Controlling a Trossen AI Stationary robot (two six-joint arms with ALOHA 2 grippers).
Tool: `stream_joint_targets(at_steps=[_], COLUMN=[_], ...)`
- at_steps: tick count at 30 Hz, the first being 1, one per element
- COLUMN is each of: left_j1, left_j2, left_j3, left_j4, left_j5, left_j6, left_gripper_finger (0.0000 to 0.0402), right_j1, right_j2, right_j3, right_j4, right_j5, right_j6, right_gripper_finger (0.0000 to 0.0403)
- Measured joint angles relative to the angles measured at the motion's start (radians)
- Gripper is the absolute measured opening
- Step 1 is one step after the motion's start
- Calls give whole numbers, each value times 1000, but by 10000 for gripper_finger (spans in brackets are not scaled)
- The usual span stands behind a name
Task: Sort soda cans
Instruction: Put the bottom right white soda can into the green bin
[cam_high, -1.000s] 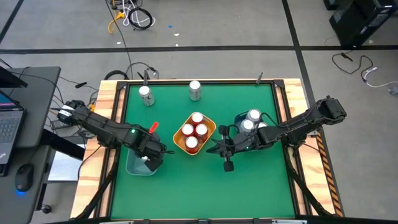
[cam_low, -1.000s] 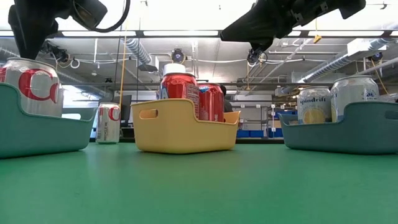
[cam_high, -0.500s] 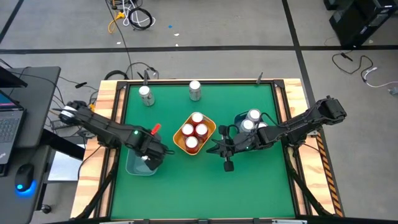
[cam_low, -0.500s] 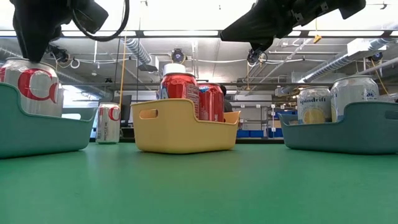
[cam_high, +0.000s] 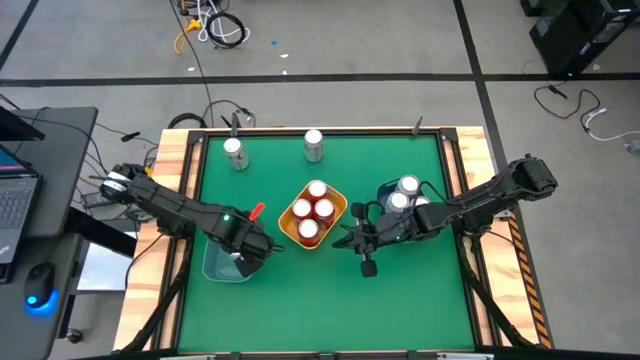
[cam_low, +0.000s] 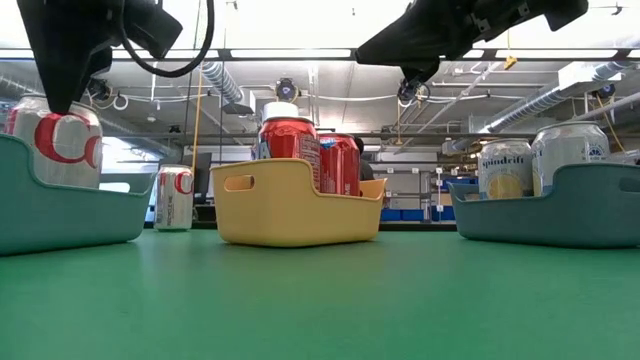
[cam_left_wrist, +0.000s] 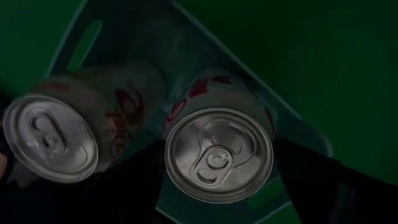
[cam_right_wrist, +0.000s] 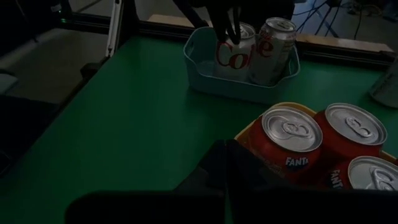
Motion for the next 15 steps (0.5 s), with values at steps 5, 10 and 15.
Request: stream_joint_targets(at_steps=[5, 10, 15], left_j1=[0, -2, -3], left_j2=[-3, -10, -8], left_j3=[0, 9, 29], left_j4=[-11, -40, -101], left_j5=[3, 24, 26], left_j6=[15, 27, 30], left_gripper_finger=[279, 245, 241], right_j1=[0, 0, 0], right_j2=[0, 0, 0], right_j3=[0, 0, 0], right_j4=[0, 0, 5], right_j5=[0, 0, 0], right_j6=[0, 0, 0], right_gripper_finger=[0, 0, 0])
